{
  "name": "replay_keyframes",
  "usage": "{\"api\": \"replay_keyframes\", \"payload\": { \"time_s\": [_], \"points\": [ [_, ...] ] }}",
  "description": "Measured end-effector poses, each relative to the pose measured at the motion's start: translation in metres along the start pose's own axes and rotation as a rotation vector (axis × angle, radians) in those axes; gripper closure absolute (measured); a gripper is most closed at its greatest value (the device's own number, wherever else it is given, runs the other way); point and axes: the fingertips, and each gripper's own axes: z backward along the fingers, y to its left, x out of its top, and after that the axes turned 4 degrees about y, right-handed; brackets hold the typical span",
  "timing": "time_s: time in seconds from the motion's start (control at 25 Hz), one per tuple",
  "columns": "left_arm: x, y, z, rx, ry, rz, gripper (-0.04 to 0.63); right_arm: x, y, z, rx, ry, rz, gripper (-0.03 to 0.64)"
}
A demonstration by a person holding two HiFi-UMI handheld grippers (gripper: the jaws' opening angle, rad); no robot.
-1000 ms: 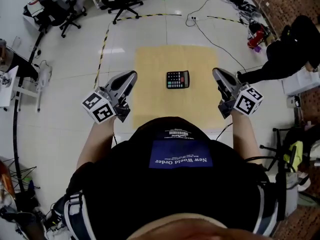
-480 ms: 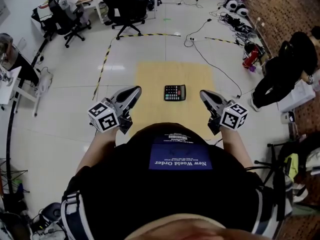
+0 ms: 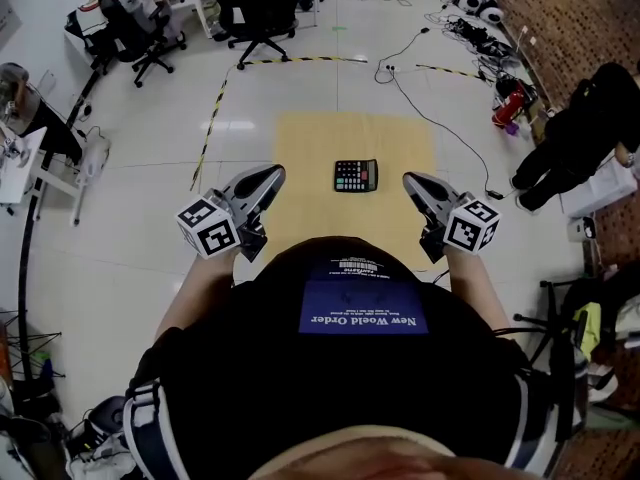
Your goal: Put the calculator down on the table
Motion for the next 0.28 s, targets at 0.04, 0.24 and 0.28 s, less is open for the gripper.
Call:
{"api": "replay_keyframes", "payload": {
  "time_s": [0.04,0.24,0.28],
  "points": [
    [-0.0001,0.0002,0.0000,0.000,-0.001,0.001,0.589,-0.0002,0.0003,-0.0009,0.004,-0.001,0.001,0.632],
    [0.0022,0.0004,0.0003,-0.005,-0.003,0.003,0.589,0.0049,0.0045,-0.0043,0.012,0.003,0.016,0.632],
    [0.0025,0.0007,0.0006,-0.006,-0.002,0.002,0.589,0.0060,0.0054,-0.0049,0.012,0.002,0.018,0.632]
  ]
}}
